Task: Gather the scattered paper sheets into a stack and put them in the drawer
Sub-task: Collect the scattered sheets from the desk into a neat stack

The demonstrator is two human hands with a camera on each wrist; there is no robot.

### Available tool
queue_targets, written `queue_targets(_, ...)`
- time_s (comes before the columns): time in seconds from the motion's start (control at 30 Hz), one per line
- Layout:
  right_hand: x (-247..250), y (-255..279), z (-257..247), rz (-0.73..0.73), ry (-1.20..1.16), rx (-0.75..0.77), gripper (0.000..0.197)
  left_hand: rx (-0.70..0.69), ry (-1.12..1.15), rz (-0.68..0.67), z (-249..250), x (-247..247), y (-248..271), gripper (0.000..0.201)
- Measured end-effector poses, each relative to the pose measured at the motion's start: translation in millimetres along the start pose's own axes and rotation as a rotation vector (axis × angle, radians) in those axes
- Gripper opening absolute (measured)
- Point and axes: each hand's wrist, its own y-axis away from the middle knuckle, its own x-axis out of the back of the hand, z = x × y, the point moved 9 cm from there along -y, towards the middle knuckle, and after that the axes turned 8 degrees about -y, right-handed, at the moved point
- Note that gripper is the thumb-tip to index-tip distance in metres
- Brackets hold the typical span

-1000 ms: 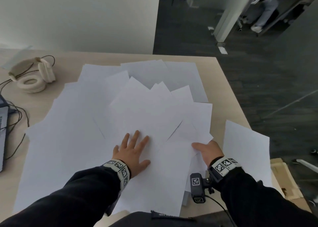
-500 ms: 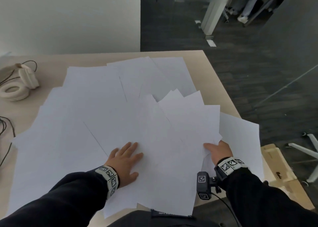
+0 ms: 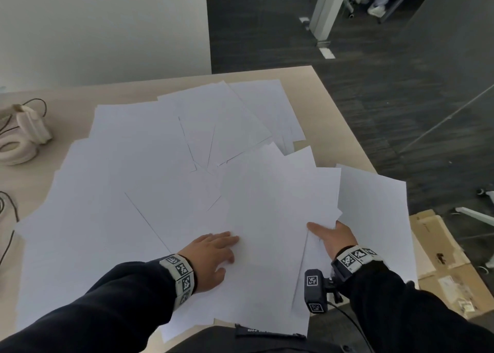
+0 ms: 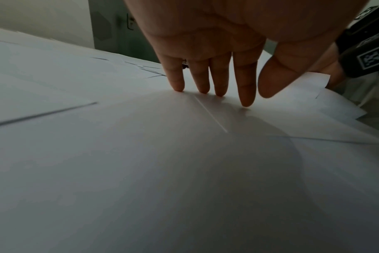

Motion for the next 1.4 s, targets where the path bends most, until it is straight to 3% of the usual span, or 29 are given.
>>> queue_targets(0.13, 2, -1, 0, 0.02, 0.085, -0.021, 0.014, 0.058, 0.101, 0.04, 0, 8, -5, 0.059)
queue_targets(0.23, 13, 1, -11, 0.063, 0.064, -0.009, 0.011, 0.223, 0.123, 0.102, -20, 19, -12, 0.06)
queue_targets(0.33, 36, 1, -15, 0.137, -0.005, -0.027, 0.013, 0.384, 0.093, 0.046, -37, 19, -13, 0.065)
queue_targets(0.5, 71, 10, -18, 0.24, -0.167, -0.047, 0.035, 0.497, 0.171, 0.111, -44, 34, -15, 0.062)
queue_targets(0.6, 71, 15, -22, 0.236, -0.326, -0.041, 0.053, 0.581, 0.408, 0.188, -47, 45, -23, 0.059)
queue_targets(0.7, 57, 16, -29, 0.188, -0.4, -0.032, 0.043, 0.633, 0.765, 0.15, -35, 47, -35, 0.036)
queue_targets(0.77, 46, 13, -30, 0.156, -0.359, -0.027, 0.023, 0.664, 0.854, 0.083, -28, 50, -42, 0.015)
queue_targets(0.8, 40, 12, -32, 0.142, -0.336, -0.01, 0.015, 0.73, 0.989, 0.095, -29, 52, -43, 0.015)
queue_targets(0.87, 31, 6, -31, 0.111, -0.314, 0.019, 0.015, 0.835, 1.169, 0.198, -38, 55, -34, 0.028)
queue_targets(0.9, 27, 4, -29, 0.093, -0.307, 0.017, 0.016, 0.824, 1.26, 0.183, -36, 54, -34, 0.034)
queue_targets(0.97, 21, 1, -26, 0.068, -0.306, 0.014, 0.019, 0.815, 1.555, 0.119, -30, 45, -29, 0.069)
queue_targets(1.03, 15, -1, -25, 0.049, -0.293, 0.015, 0.02, 0.78, 1.714, 0.062, -25, 32, -28, 0.078)
queue_targets(1.13, 7, -6, -18, 0.037, -0.265, -0.001, 0.015, 0.772, 1.577, -0.039, -18, 20, -19, 0.048)
queue_targets(1.23, -3, -9, -14, 0.019, -0.226, -0.015, 0.007, 0.773, 1.375, -0.116, -24, 2, -17, 0.036)
queue_targets(1.4, -1, -19, -6, 0.053, -0.031, -0.093, 0.03, 0.755, 1.162, -0.135, -44, -9, -15, 0.021)
